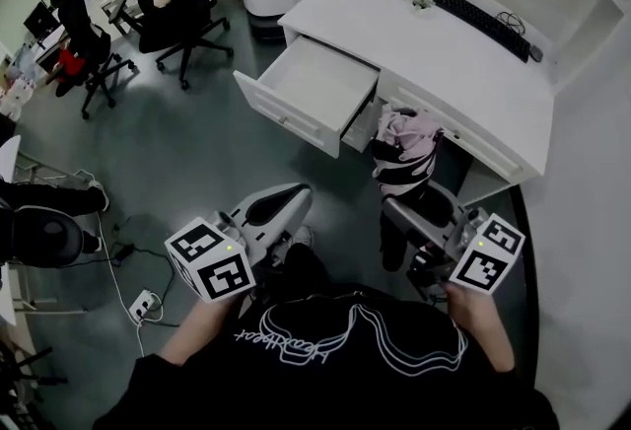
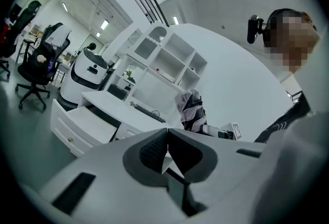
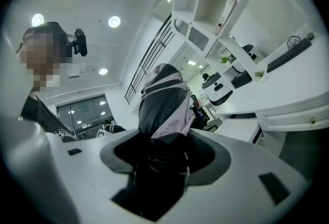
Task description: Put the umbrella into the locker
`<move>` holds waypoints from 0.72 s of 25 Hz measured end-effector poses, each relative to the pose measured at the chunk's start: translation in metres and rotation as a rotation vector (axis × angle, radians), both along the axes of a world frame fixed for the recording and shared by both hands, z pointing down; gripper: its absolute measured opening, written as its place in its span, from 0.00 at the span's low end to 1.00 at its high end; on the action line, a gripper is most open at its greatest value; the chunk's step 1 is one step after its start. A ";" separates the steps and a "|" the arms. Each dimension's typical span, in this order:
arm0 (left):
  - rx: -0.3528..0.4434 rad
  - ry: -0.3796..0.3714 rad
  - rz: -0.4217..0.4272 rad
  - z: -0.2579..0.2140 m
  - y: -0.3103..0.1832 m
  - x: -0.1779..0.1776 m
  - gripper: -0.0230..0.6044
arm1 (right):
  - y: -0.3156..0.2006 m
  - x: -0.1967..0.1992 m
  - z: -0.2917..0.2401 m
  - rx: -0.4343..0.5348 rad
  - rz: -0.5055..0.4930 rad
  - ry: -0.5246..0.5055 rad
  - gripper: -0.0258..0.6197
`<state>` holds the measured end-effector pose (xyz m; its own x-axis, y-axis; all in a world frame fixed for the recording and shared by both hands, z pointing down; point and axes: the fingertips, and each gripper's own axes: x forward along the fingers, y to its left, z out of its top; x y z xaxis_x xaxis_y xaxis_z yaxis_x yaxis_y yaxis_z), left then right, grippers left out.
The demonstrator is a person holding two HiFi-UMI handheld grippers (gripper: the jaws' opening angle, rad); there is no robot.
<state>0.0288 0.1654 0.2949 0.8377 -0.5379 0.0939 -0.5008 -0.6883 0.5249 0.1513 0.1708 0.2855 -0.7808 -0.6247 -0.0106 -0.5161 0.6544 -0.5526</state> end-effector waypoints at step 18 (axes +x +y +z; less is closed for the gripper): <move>-0.121 -0.028 0.146 0.045 -0.201 -0.065 0.05 | -0.197 -0.068 0.037 -0.133 0.135 0.056 0.43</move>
<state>-0.0364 -0.0359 0.3402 0.9021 -0.3945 0.1751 -0.4161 -0.6870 0.5957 0.0837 -0.0263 0.3223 -0.6870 -0.7166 0.1203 -0.6267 0.5005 -0.5973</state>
